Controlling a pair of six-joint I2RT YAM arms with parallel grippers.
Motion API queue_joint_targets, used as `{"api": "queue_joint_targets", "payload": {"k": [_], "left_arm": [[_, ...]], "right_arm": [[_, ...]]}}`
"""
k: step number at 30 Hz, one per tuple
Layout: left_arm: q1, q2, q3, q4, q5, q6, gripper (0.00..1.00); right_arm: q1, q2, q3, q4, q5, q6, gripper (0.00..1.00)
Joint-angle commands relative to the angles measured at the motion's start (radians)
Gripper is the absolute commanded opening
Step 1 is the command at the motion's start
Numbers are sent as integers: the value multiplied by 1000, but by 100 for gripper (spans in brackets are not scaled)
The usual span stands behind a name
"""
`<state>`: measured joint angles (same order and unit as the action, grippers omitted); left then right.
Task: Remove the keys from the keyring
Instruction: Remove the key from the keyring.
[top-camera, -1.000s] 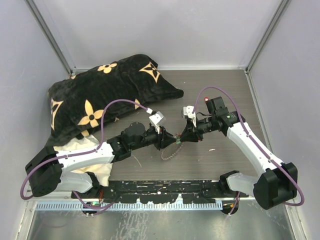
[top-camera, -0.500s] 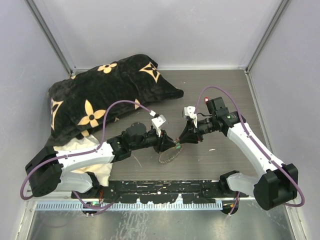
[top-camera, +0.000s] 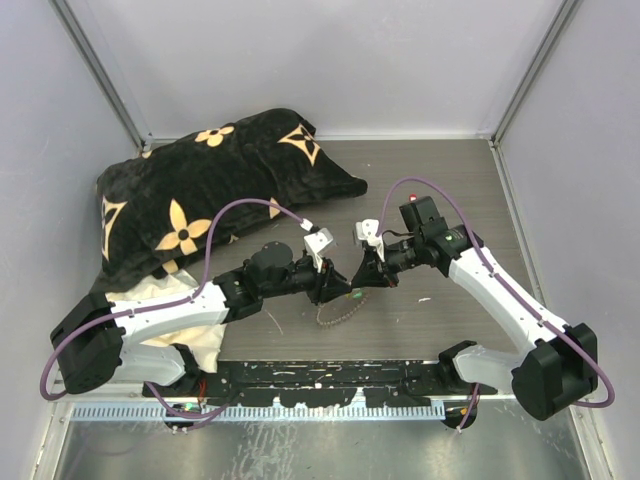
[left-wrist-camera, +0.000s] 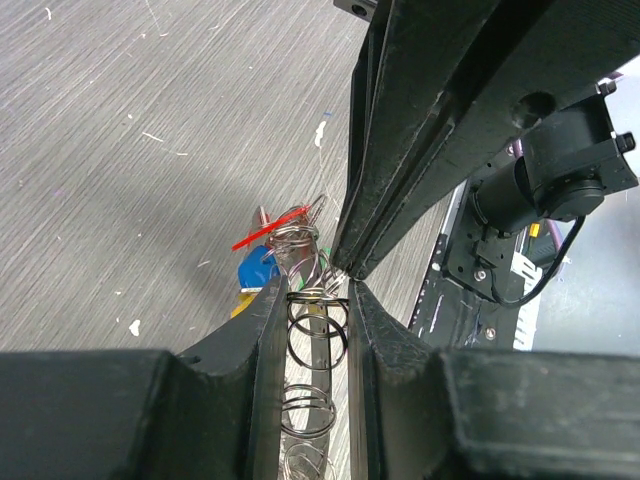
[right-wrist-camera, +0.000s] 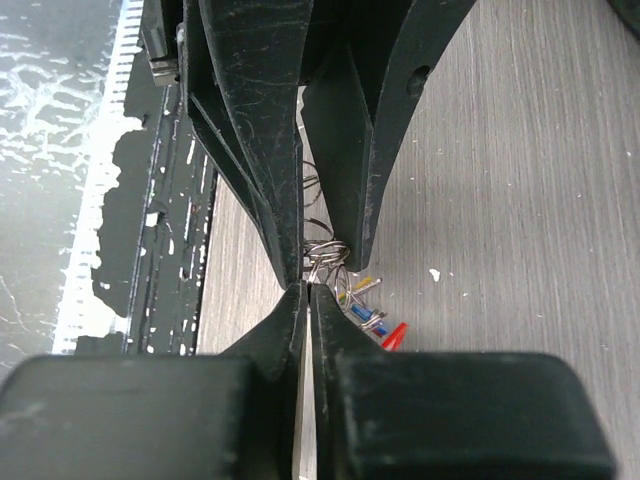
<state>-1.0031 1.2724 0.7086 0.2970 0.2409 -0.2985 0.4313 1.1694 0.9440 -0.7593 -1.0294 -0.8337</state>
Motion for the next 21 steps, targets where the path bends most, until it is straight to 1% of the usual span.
{"api": "queue_joint_targets", "payload": {"k": [1, 4, 7, 8, 11, 14, 18, 19, 21], "left_arm": [[1, -22, 51, 82, 27, 4, 0], [3, -22, 52, 84, 39, 6, 0], [3, -27, 50, 84, 59, 11, 0], [3, -29, 49, 83, 61, 13, 0], [2, -37, 43, 83, 71, 15, 0], [2, -40, 42, 82, 71, 13, 0], [3, -37, 47, 83, 80, 12, 0], [3, -35, 48, 83, 83, 11, 0], [2, -32, 51, 83, 86, 10, 0]], "right_arm": [[8, -13, 6, 38, 14, 2, 4], [8, -12, 4, 31, 9, -8, 1], [9, -11, 4, 31, 29, -9, 2], [8, -11, 5, 31, 36, -10, 4], [9, -13, 1, 32, 42, -11, 15], [9, -12, -4, 36, 44, -12, 21], [10, -10, -7, 42, 43, -6, 21], [12, -11, -7, 44, 44, -5, 19], [13, -13, -4, 49, 44, 4, 11]]}}
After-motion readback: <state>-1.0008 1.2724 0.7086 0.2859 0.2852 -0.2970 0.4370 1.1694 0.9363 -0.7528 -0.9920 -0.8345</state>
